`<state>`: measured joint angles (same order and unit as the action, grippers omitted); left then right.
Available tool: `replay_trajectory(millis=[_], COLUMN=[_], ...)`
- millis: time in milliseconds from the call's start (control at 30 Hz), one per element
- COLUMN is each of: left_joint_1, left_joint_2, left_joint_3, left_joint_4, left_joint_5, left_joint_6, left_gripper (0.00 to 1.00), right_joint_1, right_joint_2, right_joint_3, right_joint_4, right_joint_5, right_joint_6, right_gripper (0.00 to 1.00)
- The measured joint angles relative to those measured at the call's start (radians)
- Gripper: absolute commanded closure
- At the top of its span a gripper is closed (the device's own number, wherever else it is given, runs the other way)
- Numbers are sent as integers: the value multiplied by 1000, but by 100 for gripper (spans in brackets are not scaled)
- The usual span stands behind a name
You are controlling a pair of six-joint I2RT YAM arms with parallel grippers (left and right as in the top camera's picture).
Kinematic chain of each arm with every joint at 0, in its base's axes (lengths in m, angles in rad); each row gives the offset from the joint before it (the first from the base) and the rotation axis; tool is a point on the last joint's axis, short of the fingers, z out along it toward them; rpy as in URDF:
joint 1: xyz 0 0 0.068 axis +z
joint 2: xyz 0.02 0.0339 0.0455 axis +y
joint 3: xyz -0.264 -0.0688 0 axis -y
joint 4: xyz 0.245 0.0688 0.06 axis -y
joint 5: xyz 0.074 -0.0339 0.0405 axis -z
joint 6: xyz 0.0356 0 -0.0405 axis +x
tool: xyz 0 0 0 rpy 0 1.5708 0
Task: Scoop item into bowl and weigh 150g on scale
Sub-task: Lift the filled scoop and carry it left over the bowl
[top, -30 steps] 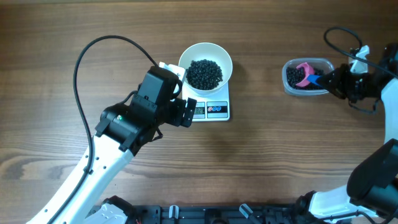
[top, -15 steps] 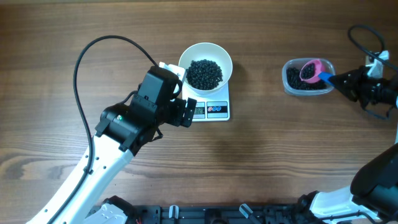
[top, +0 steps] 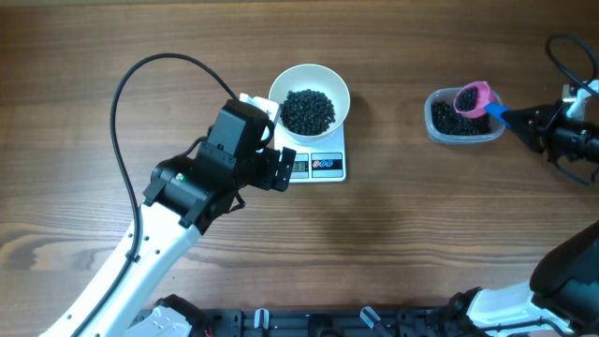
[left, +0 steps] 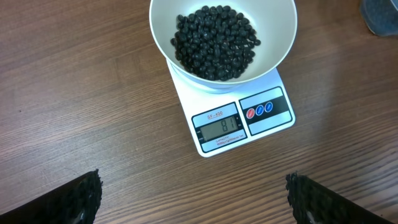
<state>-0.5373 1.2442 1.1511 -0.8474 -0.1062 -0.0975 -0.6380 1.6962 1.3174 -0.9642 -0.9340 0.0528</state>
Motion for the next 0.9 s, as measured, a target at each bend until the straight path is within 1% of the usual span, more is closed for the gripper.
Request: replay_trajectory(millis=[267, 433, 667, 900], left_joint_1=[0, 0, 0, 0], left_joint_2=[0, 0, 0, 0], left_joint_3=[0, 0, 0, 0], left_joint_4=[0, 0, 0, 0], left_joint_5=[0, 0, 0, 0], left_joint_6=[0, 0, 0, 0], left_gripper=[0, 0, 0, 0], right_joint_1=[5, 43, 174, 350], right_joint_2=[0, 0, 0, 0], right_joint_3=[0, 0, 0, 0], right_joint_4=[8, 22, 140, 293], right_joint_5=[-150, -211, -261, -283], right_joint_6=[0, 0, 80, 143], right_gripper=[96, 96, 96, 96])
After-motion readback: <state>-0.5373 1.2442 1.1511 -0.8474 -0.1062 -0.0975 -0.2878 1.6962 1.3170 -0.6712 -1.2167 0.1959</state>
